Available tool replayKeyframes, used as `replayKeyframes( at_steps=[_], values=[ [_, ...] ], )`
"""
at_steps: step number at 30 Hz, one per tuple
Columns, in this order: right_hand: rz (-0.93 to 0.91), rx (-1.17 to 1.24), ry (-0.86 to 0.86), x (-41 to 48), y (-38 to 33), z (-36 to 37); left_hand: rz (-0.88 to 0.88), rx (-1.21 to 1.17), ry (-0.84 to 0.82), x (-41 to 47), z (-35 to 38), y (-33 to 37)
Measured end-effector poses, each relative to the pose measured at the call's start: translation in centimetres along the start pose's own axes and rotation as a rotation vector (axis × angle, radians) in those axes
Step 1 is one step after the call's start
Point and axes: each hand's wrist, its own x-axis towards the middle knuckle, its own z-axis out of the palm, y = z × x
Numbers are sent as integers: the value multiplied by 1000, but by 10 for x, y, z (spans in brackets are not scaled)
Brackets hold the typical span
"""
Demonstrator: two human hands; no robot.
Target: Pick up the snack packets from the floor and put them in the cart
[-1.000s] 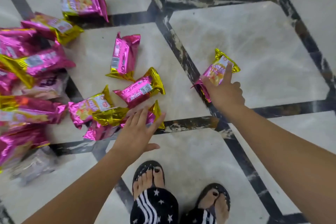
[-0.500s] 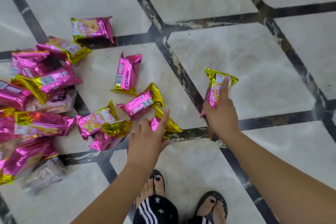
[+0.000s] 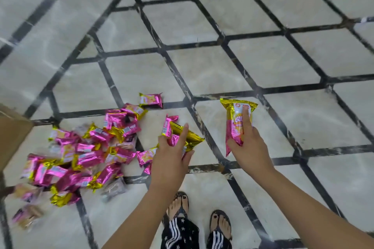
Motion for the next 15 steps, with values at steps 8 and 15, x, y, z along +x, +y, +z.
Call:
replayKeyframes(
  at_steps=[8,15],
  values=[
    [-140,-27,-101,-142,-85,-94,-309,-131,167,-136,-122,42],
    [-208,98,-289,-263,-123,-100,-647,-223,37,-273,-151,23]
  ],
)
